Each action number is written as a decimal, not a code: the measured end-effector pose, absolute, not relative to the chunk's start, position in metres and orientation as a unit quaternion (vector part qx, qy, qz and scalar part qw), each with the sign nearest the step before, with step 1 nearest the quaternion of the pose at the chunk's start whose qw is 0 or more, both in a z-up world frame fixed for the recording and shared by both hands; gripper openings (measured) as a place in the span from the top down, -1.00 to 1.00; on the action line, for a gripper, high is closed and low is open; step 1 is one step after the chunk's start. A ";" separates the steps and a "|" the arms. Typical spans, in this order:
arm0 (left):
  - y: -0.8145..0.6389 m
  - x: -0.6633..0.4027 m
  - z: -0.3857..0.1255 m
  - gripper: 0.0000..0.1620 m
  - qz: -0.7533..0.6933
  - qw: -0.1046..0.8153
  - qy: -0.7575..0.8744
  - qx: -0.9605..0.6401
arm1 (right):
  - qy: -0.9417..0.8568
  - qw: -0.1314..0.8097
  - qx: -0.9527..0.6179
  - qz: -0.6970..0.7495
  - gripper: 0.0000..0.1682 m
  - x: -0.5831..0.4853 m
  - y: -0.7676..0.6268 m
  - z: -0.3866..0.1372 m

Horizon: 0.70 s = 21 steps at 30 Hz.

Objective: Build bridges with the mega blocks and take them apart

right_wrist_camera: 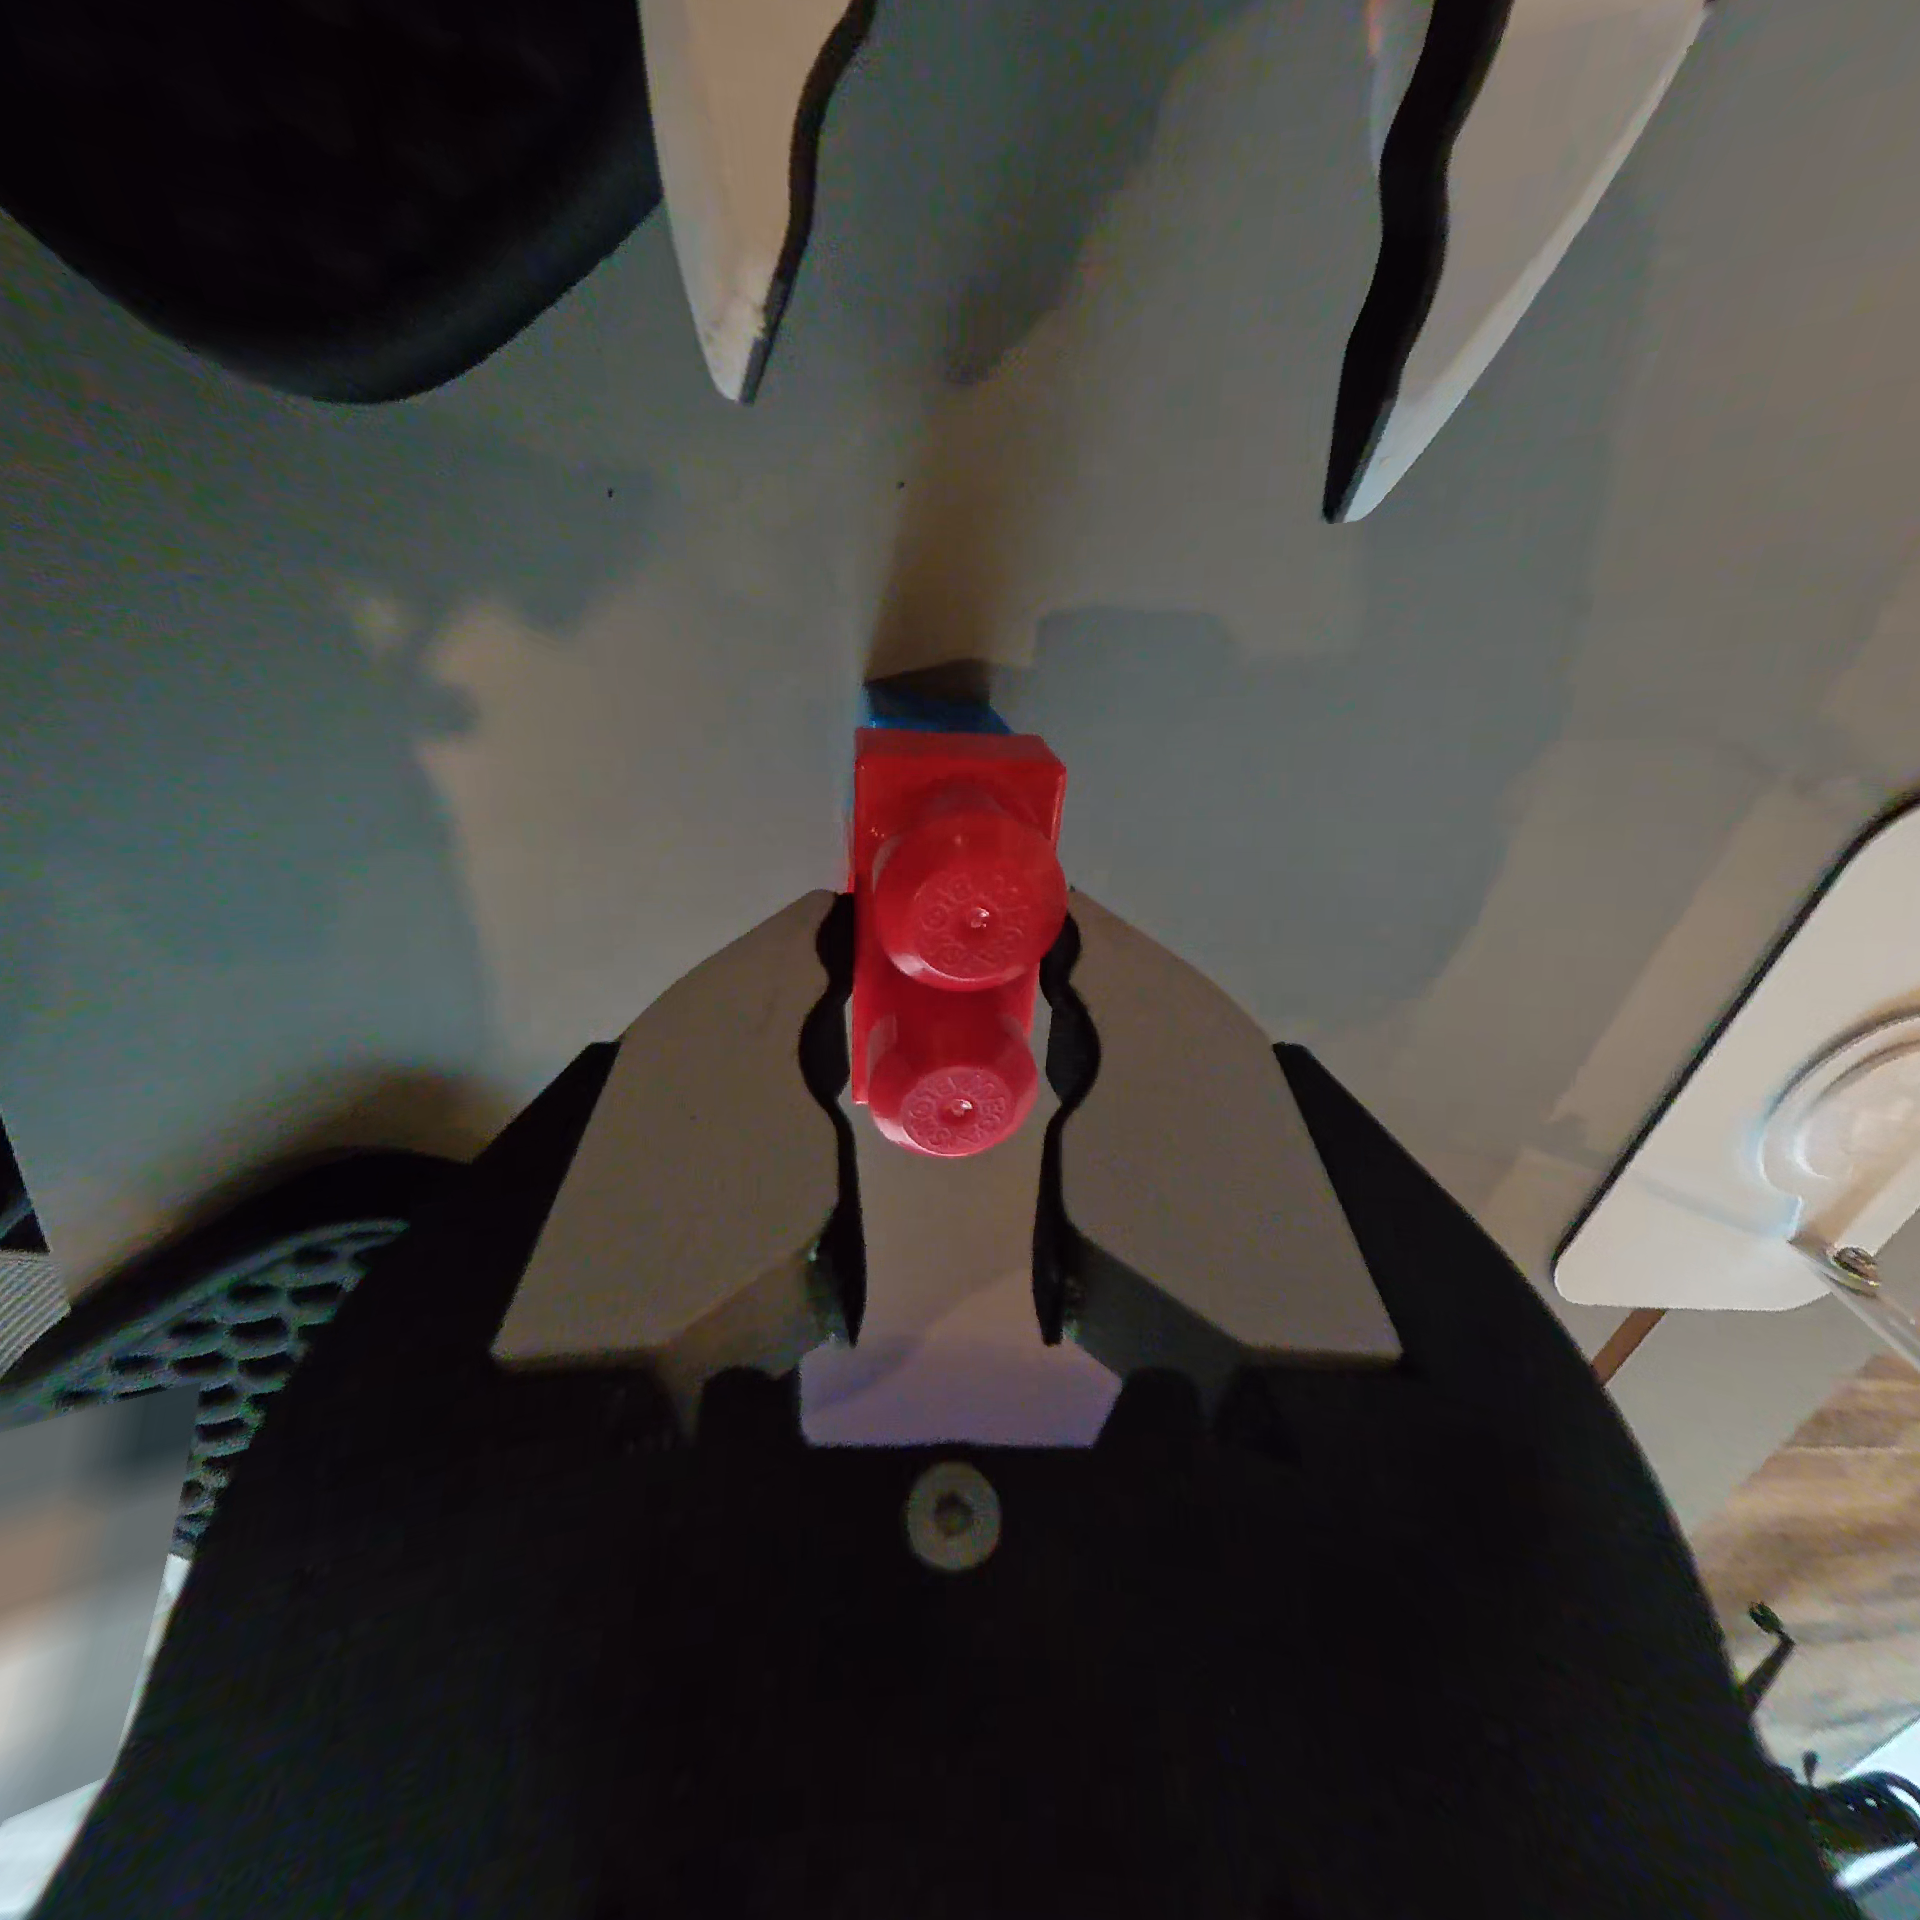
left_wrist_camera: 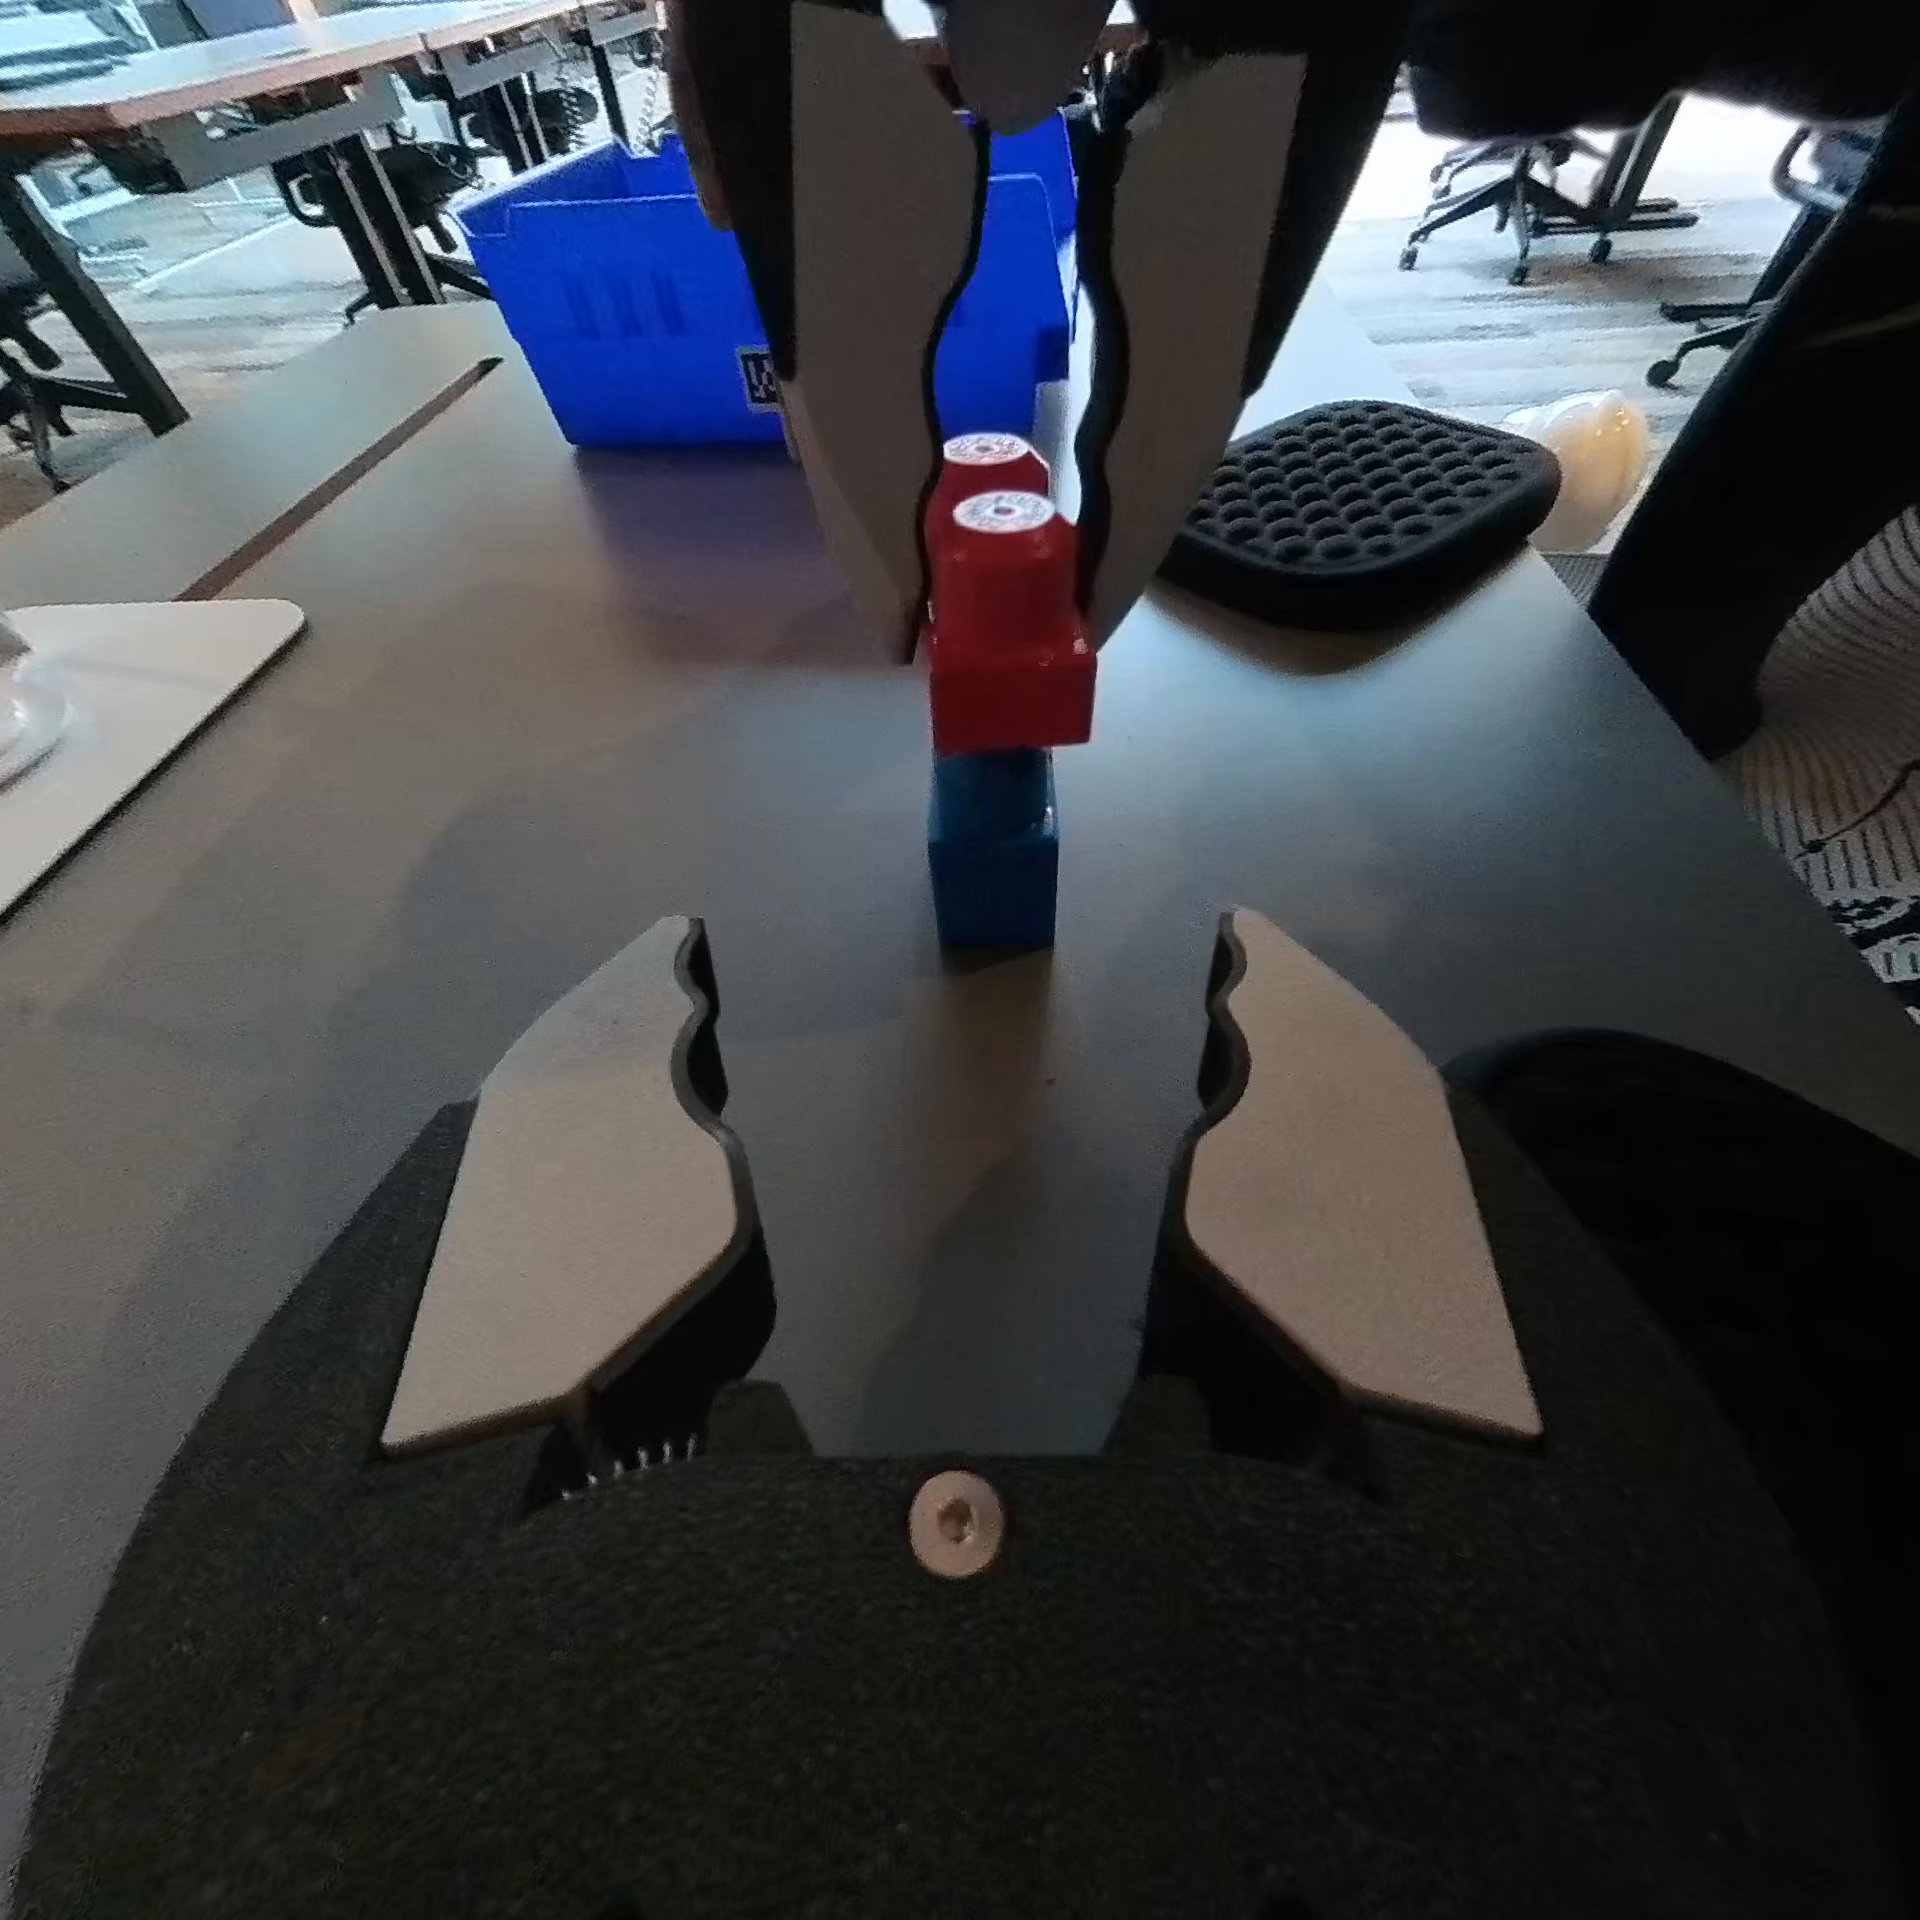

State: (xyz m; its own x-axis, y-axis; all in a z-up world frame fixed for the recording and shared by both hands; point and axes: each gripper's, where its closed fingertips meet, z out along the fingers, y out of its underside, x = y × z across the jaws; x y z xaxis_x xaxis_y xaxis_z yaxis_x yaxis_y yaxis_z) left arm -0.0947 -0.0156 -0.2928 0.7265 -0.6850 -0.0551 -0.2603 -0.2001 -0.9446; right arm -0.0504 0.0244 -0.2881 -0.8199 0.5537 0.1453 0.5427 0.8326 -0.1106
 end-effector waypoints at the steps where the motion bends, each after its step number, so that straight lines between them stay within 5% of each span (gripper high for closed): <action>1: -0.016 -0.094 -0.293 -0.13 -0.194 0.547 0.317 -0.750 | -0.954 0.082 -0.288 0.032 0.59 -0.051 0.024 -0.289; 21: -0.017 -0.093 -0.293 -0.13 -0.194 0.546 0.320 -0.750 | -0.946 0.064 -0.317 0.025 0.60 -0.050 0.026 -0.311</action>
